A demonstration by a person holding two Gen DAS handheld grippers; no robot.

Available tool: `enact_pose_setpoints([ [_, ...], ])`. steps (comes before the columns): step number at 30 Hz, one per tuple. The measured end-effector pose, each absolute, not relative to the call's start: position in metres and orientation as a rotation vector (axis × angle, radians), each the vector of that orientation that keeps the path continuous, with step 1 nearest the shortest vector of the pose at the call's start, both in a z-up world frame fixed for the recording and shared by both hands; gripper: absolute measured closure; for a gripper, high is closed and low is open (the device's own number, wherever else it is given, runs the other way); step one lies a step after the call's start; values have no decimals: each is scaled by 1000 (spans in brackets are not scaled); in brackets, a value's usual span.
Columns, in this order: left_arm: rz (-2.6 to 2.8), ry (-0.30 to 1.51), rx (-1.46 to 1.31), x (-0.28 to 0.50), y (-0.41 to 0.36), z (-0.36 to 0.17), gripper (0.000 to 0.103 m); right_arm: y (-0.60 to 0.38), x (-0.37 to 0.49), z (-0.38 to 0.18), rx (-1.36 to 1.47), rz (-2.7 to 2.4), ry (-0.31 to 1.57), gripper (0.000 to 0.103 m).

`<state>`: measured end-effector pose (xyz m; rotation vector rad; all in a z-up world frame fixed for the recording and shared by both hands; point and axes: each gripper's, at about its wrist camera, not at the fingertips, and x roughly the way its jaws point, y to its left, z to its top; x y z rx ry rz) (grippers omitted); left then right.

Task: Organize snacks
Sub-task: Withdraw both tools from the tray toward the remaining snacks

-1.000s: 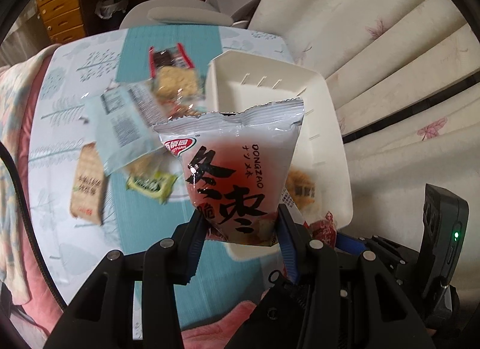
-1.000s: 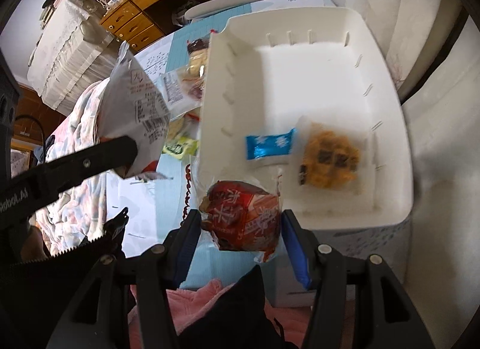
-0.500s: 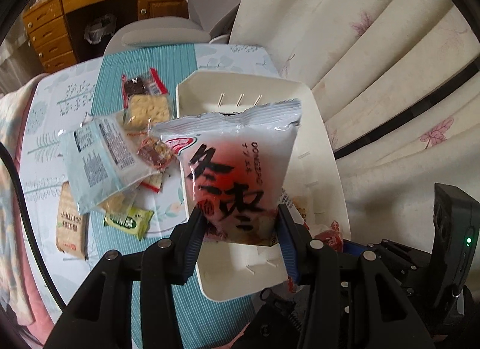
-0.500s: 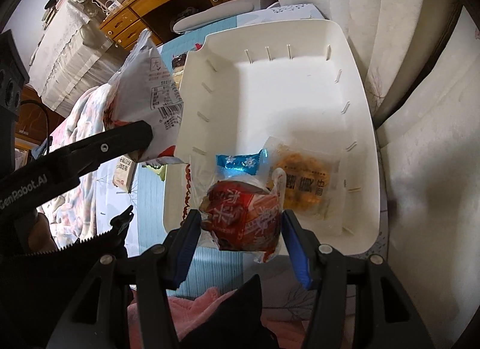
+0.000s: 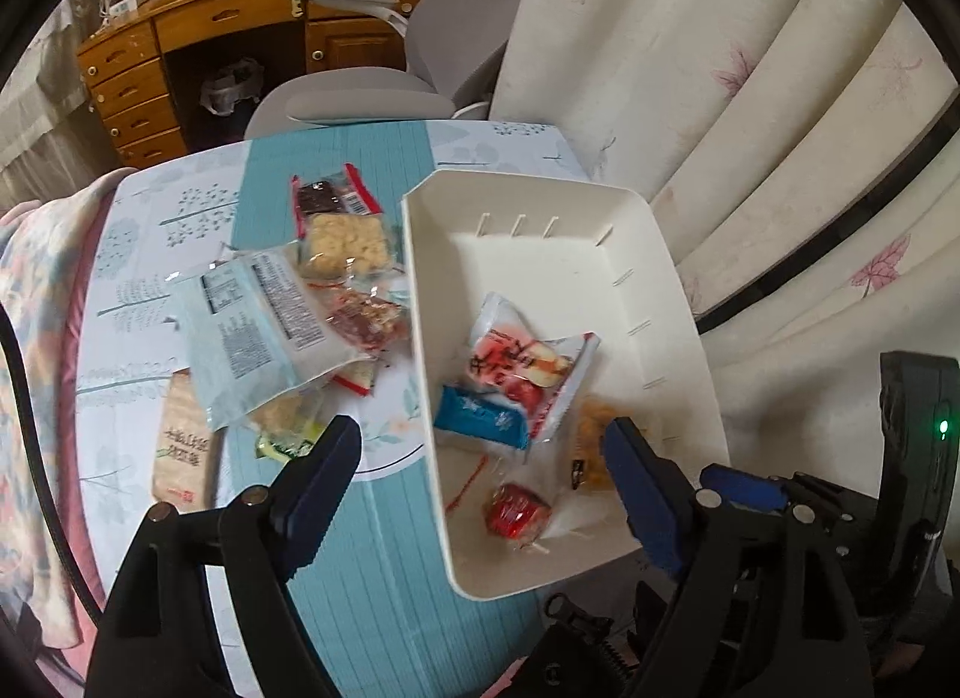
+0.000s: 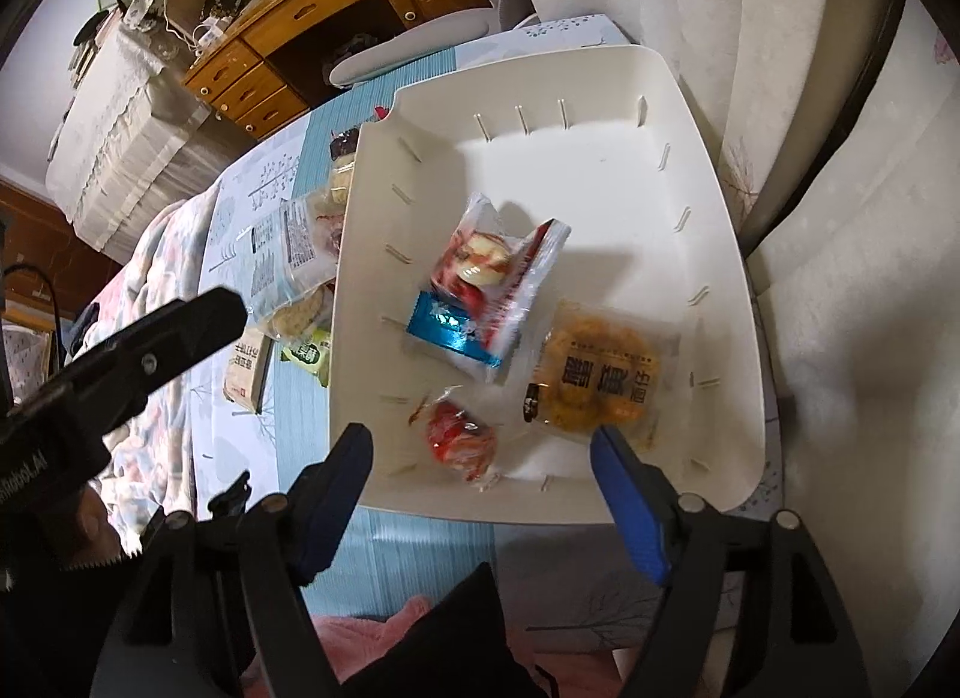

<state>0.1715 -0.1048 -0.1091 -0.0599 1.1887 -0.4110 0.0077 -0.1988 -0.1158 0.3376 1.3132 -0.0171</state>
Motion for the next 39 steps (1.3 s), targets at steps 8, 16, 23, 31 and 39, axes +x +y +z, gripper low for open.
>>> enact_pose_setpoints([
  [8, -406, 1198, -17, 157, -73, -107, 21, -174, 6, -110, 383, -33, 1264, 27],
  [16, -393, 1237, 29, 149, -23, -109, 21, -135, 3, -108, 438, -47, 1228, 27],
  [23, -392, 1258, 78, 148, 16, -111, 21, -98, -1, -108, 482, -85, 1183, 27],
  [31, -408, 1294, 122, 154, 62, -119, 21, -52, -3, -109, 484, -124, 1114, 27],
  [39, -423, 1349, 148, 172, 100, -139, 21, -8, -5, -123, 468, -156, 1083, 27],
])
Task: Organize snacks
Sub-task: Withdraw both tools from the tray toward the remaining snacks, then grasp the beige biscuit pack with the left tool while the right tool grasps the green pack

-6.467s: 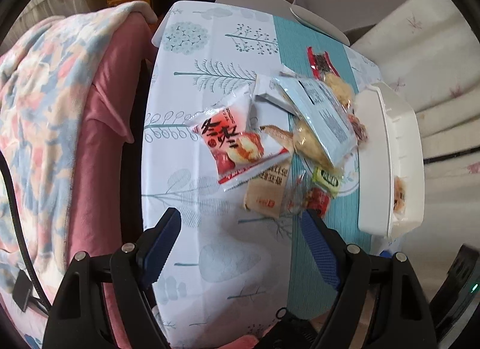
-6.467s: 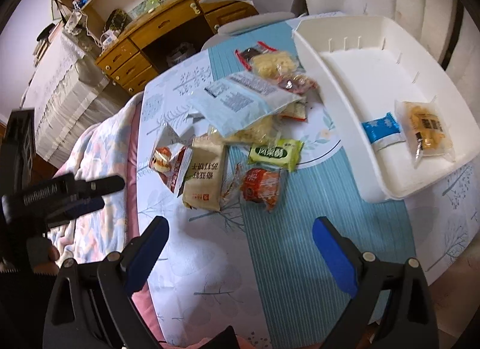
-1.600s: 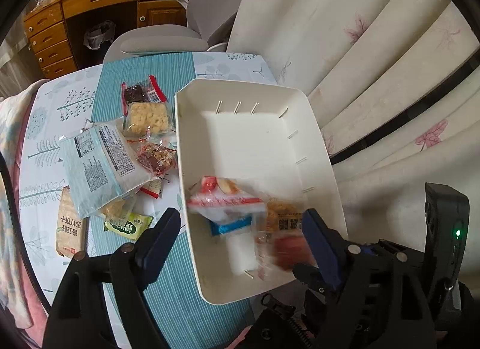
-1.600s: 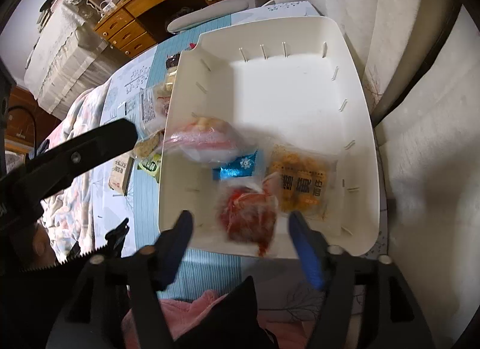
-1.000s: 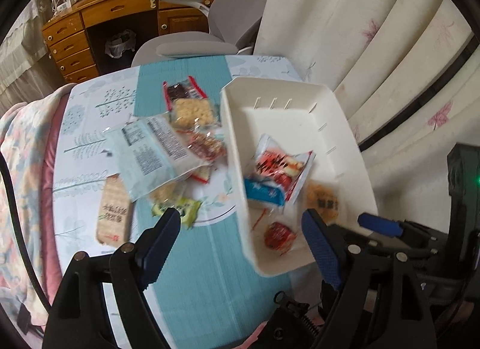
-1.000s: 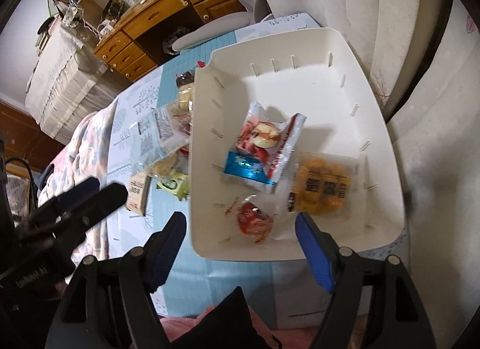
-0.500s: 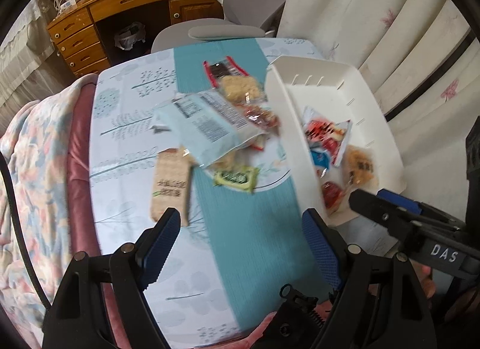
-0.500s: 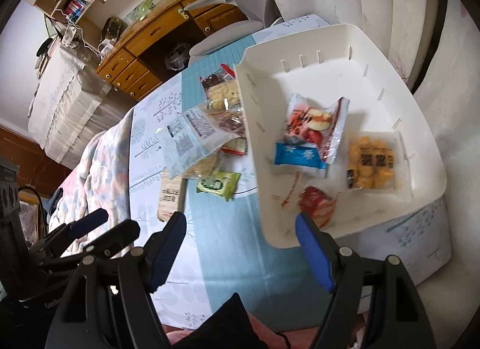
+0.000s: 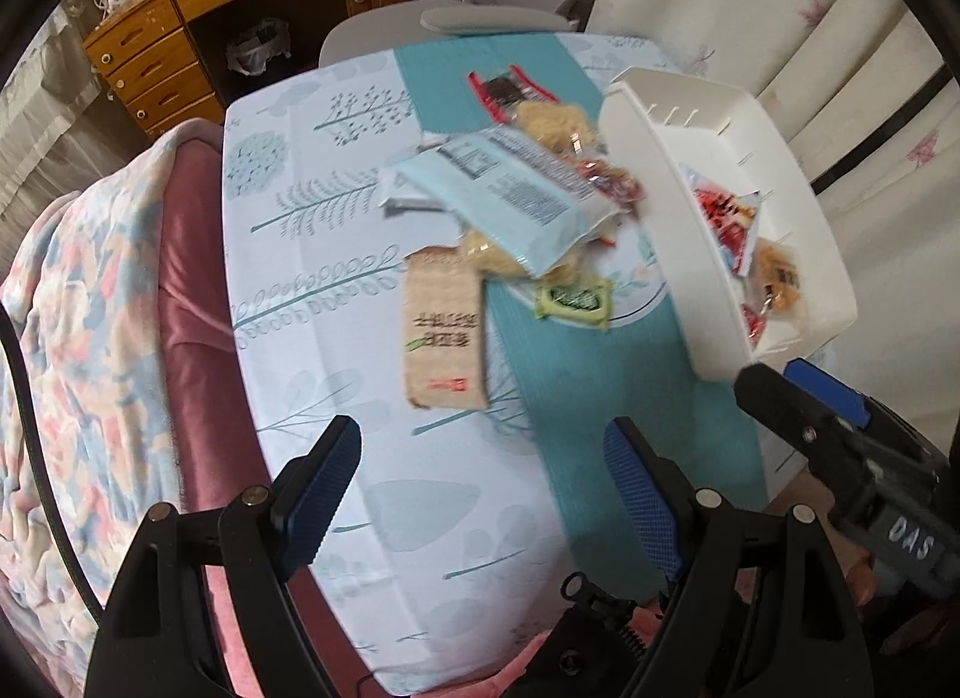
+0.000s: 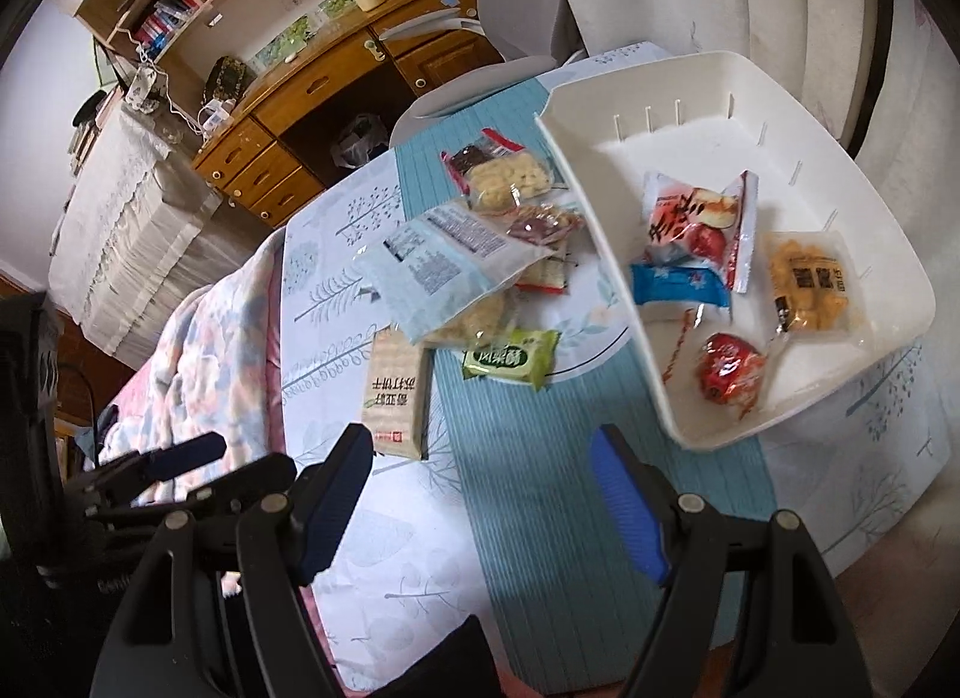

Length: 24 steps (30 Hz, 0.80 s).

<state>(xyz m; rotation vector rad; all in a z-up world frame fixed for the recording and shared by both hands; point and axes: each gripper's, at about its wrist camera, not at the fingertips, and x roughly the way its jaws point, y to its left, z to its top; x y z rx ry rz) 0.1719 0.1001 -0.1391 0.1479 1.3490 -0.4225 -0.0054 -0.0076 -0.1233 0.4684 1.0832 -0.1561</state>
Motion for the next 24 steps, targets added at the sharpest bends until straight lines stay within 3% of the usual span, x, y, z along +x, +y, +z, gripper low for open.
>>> enact_pose_setpoints([
  [24, -382, 1580, 118, 241, 96, -223, 21, 51, 19, -176, 21, -136, 1074, 27],
])
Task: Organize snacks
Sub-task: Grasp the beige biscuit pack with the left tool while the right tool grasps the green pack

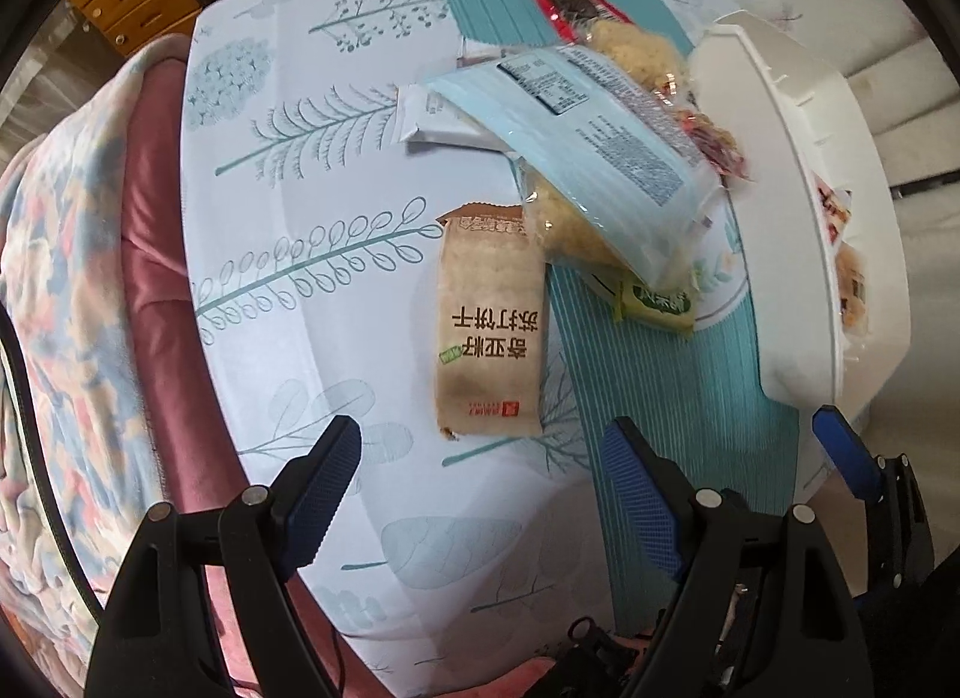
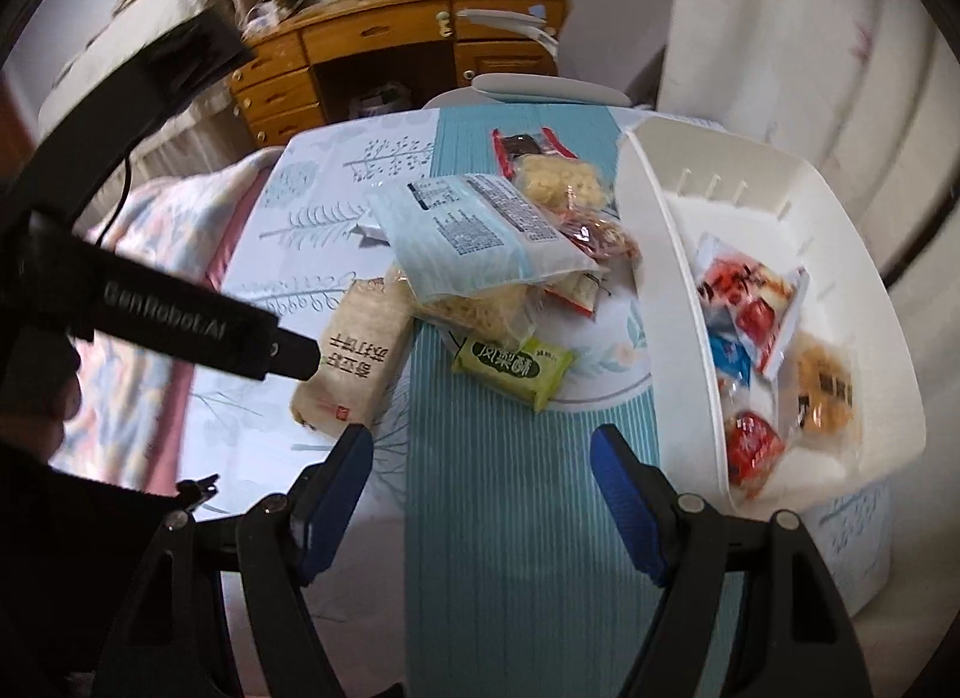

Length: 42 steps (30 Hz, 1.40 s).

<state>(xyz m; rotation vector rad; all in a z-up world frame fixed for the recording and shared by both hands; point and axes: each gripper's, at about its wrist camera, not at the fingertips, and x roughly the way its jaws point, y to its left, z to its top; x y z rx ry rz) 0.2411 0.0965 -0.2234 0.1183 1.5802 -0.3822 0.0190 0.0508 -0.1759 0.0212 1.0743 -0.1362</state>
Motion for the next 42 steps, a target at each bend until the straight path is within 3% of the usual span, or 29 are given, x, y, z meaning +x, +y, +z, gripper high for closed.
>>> enact_pose_setpoints([
  [18, -413, 1621, 25, 276, 72, -279, 22, 49, 67, -232, -221, -27, 1126, 34],
  [34, -366, 1675, 27, 290, 62, -314, 42, 46, 91, -260, -270, 27, 1150, 37],
  [42, -355, 1673, 69, 290, 54, -315, 44, 42, 98, -267, -267, 33, 1150, 37],
])
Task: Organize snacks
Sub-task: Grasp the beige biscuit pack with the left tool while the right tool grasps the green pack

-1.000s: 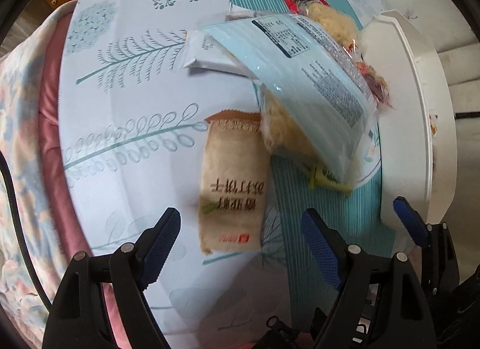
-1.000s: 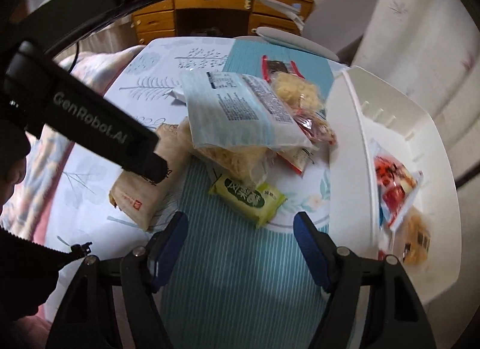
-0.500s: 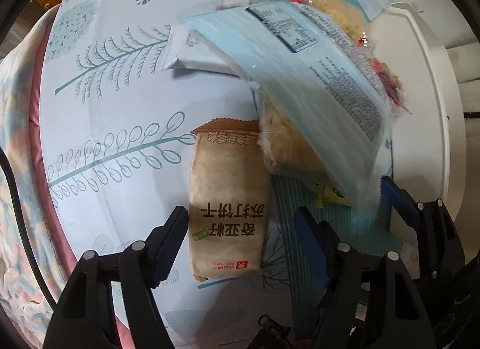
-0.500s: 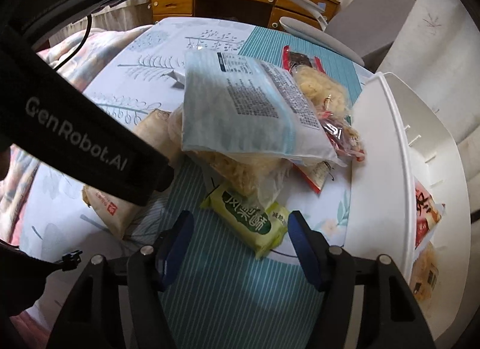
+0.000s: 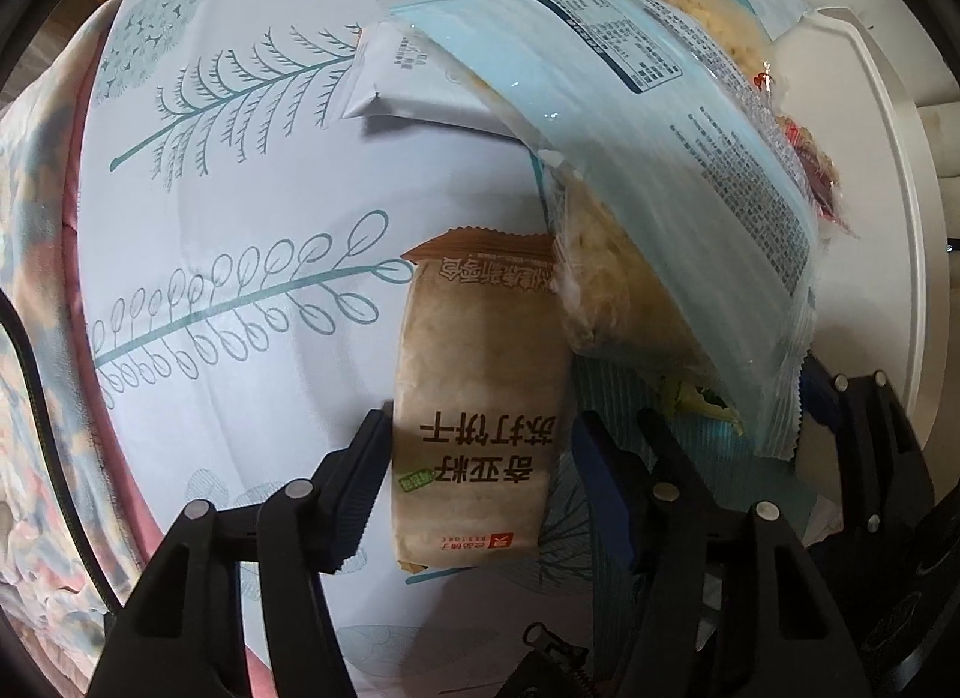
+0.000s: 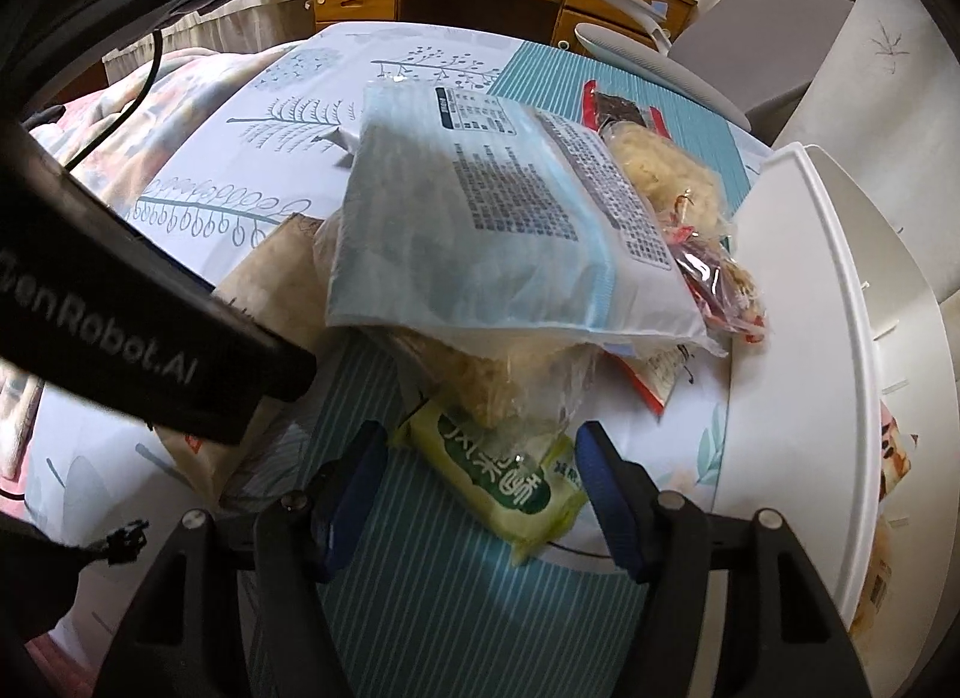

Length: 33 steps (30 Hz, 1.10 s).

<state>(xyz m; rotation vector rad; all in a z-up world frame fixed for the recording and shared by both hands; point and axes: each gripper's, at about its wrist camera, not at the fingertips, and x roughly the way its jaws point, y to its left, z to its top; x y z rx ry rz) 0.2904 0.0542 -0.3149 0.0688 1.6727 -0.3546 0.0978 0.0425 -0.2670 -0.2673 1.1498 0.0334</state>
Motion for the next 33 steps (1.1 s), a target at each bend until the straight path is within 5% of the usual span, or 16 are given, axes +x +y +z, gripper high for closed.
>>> enact_pose_setpoints([
  [18, -332, 1660, 8, 281, 75, -311, 54, 37, 100, -268, -230, 59, 1163, 50],
  [24, -334, 1692, -53, 272, 102, -306, 76, 40, 96, -268, -229, 38, 1189, 51],
  [33, -324, 1711, -81, 253, 138, -304, 86, 50, 77, -268, -192, 3, 1261, 52],
])
